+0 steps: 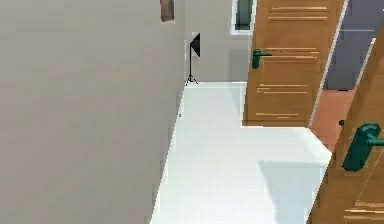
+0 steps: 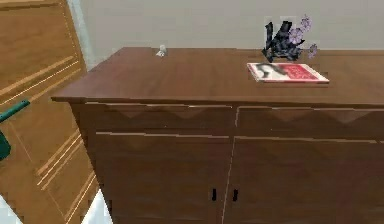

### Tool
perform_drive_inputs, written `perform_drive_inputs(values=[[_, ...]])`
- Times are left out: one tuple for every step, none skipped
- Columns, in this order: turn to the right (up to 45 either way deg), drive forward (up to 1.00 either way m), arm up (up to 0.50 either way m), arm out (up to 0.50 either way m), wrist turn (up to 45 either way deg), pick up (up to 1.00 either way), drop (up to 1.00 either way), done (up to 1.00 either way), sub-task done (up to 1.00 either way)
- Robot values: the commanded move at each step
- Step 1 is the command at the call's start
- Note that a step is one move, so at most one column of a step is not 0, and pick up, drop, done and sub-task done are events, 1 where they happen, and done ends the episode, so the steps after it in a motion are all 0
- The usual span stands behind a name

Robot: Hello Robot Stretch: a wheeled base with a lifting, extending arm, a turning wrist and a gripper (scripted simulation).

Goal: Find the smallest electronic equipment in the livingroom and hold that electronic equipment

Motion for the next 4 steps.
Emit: perform_drive_inputs(values=[[18.0,0.0,0.0,0.0,0.0,0.0,0.0,0.0,0.0],[0.0,1.0,0.0,0.0,0.0,0.0,0.0,0.0,0.0],[18.0,0.0,0.0,0.0,0.0,0.0,0.0,0.0,0.0],[0.0,0.05,0.0,0.0,0.0,0.0,0.0,0.0,0.0]])
